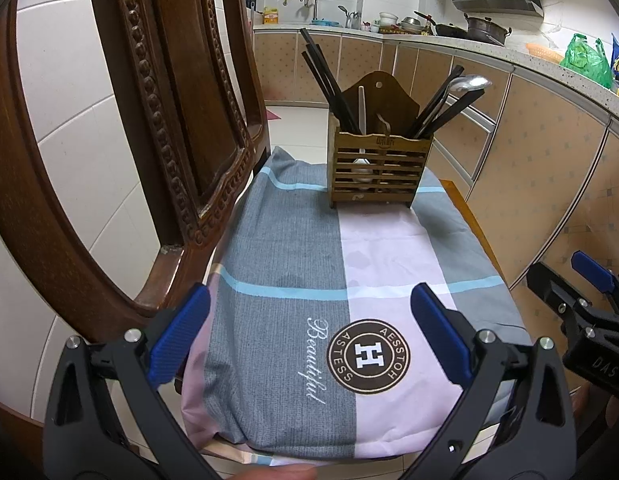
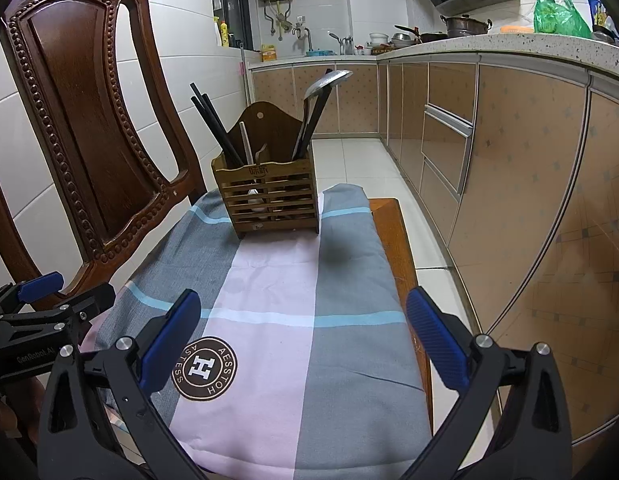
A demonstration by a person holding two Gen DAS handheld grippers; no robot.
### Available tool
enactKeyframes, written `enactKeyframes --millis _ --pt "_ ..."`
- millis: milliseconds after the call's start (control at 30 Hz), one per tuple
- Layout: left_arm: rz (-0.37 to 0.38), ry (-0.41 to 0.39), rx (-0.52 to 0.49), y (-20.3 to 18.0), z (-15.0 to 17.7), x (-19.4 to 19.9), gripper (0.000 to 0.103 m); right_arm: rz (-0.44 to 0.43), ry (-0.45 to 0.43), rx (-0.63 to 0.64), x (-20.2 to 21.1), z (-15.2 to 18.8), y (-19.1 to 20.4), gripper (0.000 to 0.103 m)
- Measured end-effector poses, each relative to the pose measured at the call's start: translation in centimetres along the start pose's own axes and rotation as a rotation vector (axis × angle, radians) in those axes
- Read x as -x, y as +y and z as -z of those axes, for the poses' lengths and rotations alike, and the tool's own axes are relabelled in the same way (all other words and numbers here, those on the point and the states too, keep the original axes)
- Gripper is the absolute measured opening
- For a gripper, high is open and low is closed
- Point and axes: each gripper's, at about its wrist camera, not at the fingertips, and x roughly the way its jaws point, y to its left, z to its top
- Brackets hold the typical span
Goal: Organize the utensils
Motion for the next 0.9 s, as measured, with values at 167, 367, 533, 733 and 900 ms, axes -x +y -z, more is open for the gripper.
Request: enactKeyframes --millis 167,367,533,733,900 --pt "0.002 0.0 -0.006 -0.11 0.07 -0.05 0.099 -0.001 0.0 0.001 -0.06 0.05 -0.05 0.1" --pt "0.006 0.003 -0.003 -0.11 0.05 -0.15 0.099 0.001 0.002 0.0 0.02 0.01 -0.2 0.1" --pt "0.007 0.002 -0.008 -0.18 0.1 -0.15 0.099 0.0 0.006 0.0 0.0 0.01 -0.17 0.1" --pt "-0.004 0.0 -0.002 -0.13 0.19 -0.09 0.099 0.001 0.006 0.001 0.02 -0.02 -0.19 0.1" --pt "0.004 0.003 0.001 -0.08 0.12 -0.23 0.099 0.001 0.01 0.0 -0.1 -0.03 -0.19 0.1"
